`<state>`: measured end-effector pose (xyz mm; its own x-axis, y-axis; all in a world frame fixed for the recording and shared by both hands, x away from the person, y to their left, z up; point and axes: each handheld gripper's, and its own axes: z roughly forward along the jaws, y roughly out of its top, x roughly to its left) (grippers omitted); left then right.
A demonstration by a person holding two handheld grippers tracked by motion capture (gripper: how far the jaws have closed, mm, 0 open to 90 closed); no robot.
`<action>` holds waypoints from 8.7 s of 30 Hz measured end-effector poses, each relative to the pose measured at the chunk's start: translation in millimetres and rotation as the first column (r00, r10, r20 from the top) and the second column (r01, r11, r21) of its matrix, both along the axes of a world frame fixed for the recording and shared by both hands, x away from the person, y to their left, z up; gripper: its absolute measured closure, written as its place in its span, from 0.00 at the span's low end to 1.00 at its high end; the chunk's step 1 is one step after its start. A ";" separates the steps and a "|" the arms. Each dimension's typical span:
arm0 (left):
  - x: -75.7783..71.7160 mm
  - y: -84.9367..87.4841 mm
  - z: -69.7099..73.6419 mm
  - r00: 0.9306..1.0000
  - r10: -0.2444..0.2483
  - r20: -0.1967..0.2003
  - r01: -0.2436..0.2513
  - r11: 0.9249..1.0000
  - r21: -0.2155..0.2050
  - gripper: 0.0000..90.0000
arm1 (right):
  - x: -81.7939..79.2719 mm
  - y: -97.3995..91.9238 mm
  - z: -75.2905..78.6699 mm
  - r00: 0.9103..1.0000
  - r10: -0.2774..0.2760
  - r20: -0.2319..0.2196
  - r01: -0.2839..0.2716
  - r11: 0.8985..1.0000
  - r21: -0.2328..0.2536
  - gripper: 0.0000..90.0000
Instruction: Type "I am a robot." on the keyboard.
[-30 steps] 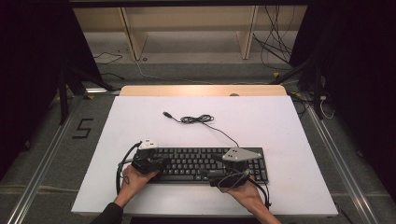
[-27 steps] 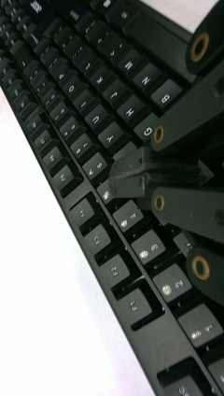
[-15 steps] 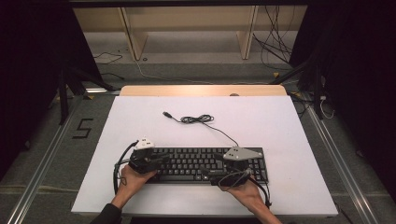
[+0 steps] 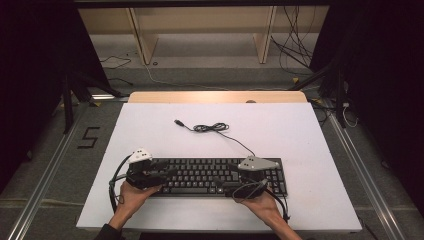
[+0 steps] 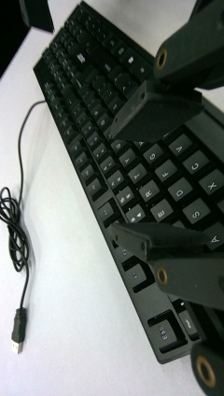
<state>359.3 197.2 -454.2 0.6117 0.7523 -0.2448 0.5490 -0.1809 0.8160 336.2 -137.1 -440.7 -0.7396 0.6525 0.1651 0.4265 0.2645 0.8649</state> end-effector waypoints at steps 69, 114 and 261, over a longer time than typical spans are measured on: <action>-32.8 13.6 2.8 0.993 0.025 0.118 -0.013 0.995 -0.096 0.27 | 50.6 59.2 -37.0 0.992 -0.022 -0.124 -0.009 0.970 -0.244 1.00; -31.1 20.0 2.3 0.990 0.056 0.130 -0.043 0.994 -0.104 0.27 | 12.2 22.4 7.3 0.999 0.042 0.014 -0.042 0.999 0.034 0.26; -32.1 21.0 3.3 0.987 0.070 0.145 -0.056 0.993 -0.101 0.27 | 50.9 30.4 -5.4 0.998 -0.004 -0.064 0.000 0.999 -0.051 0.63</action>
